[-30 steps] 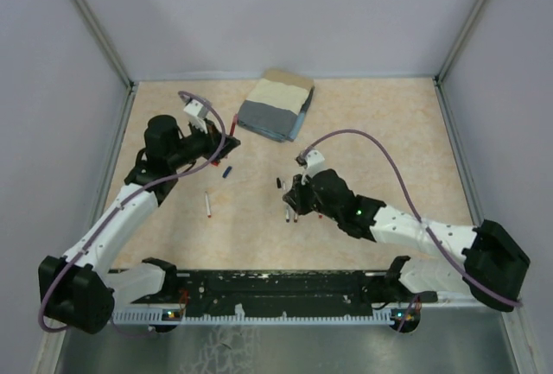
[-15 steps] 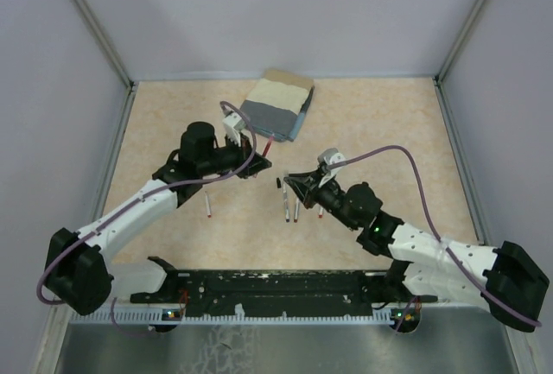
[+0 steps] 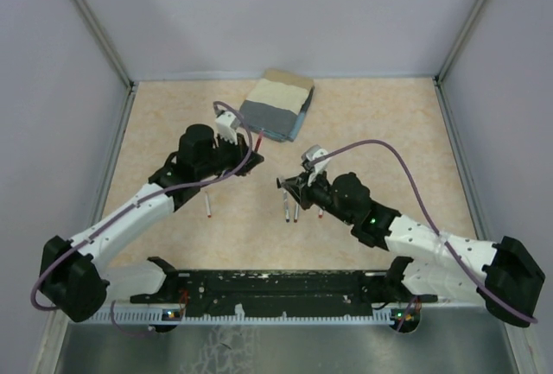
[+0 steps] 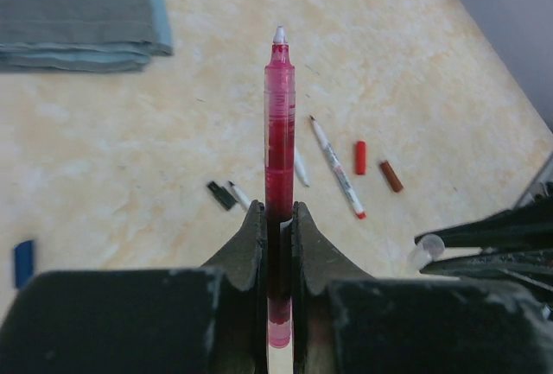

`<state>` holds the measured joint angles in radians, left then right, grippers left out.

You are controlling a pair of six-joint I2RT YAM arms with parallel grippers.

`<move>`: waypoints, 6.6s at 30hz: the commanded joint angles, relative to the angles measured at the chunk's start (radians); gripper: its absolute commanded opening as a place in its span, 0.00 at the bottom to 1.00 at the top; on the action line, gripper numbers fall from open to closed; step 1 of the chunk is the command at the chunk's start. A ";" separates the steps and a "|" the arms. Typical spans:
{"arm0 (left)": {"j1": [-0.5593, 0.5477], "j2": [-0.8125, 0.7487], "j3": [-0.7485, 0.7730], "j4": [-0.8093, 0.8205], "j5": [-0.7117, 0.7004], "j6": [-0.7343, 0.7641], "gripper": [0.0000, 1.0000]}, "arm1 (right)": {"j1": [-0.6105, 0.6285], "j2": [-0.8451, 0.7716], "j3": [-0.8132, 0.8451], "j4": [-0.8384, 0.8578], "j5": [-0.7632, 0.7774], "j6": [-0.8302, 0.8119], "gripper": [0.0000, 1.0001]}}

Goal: Insert the pens into the pen caps
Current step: Place the pen cap at the center of the board, then pick up the pen cap from the center of the board, then place the pen cap at the center of the board.

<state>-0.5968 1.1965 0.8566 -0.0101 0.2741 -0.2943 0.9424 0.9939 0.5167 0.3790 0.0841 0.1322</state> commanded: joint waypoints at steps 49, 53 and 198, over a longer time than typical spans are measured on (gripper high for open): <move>0.218 -0.170 0.017 -0.110 -0.130 0.092 0.00 | 0.123 0.795 0.672 -1.042 -0.127 0.041 0.08; 0.220 -0.170 0.021 -0.111 -0.130 0.094 0.00 | 0.127 0.819 0.683 -1.045 -0.129 0.009 0.13; 0.266 -0.258 -0.034 -0.083 -0.057 0.070 0.00 | 0.053 0.259 0.452 -1.060 -0.485 -1.291 0.00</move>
<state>-0.3397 0.9497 0.8318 -0.1303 0.1959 -0.2131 0.9588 1.1889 0.8688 -0.5110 -0.4095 -0.9524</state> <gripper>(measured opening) 0.096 0.044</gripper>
